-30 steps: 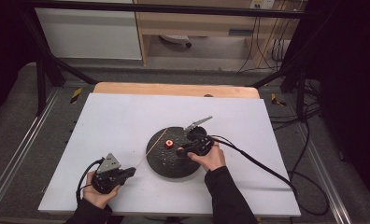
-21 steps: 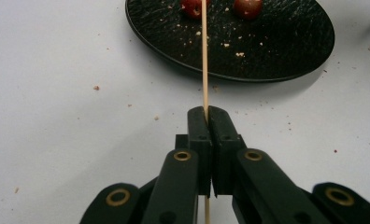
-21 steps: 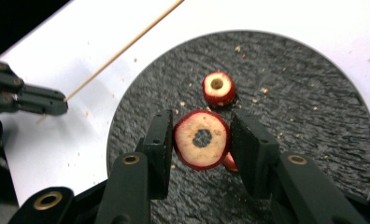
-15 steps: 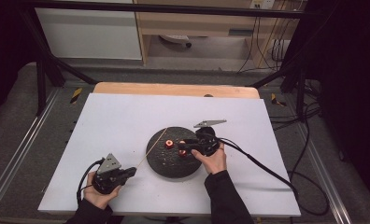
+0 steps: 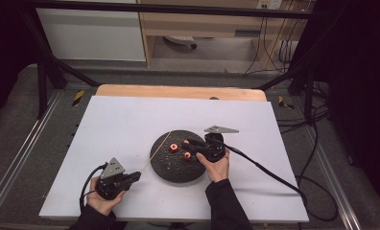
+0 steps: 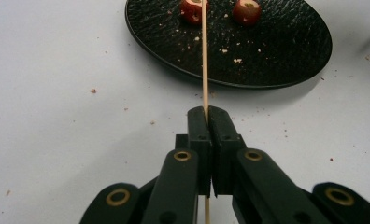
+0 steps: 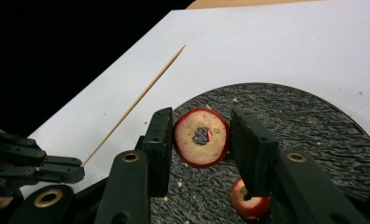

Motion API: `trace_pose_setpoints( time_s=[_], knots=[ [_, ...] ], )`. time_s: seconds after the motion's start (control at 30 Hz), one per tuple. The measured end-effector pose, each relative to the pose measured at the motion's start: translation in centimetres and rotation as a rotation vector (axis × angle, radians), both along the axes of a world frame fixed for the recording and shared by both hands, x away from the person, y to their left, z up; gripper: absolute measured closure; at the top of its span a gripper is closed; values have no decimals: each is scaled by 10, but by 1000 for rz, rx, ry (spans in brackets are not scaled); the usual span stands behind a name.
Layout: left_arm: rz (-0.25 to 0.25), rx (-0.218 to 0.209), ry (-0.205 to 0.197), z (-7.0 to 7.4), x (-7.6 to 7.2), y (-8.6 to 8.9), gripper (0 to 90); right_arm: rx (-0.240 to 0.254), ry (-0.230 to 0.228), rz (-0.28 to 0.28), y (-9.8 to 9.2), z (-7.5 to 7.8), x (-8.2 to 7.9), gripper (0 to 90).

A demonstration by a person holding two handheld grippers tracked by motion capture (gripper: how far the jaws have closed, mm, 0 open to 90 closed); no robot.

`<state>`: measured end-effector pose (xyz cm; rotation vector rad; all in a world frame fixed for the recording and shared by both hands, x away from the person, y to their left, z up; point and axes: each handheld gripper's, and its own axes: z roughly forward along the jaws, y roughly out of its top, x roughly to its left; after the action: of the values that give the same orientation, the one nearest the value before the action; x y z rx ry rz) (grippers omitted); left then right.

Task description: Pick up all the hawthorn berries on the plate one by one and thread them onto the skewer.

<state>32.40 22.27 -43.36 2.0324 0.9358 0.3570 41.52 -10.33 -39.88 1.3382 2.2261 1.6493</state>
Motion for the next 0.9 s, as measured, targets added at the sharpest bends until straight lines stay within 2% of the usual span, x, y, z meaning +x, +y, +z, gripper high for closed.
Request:
trace_pose_setpoints(
  time_s=[0.37, 0.9],
  knots=[
    [15, -27, 2, 1, -1, -2, 883, 98, -40, -75, 7, -7, 1, 611],
    [29, -59, -5, 3, -3, -10, 883, 256, -126, -165, 7, 0, 6, 612]
  ],
)
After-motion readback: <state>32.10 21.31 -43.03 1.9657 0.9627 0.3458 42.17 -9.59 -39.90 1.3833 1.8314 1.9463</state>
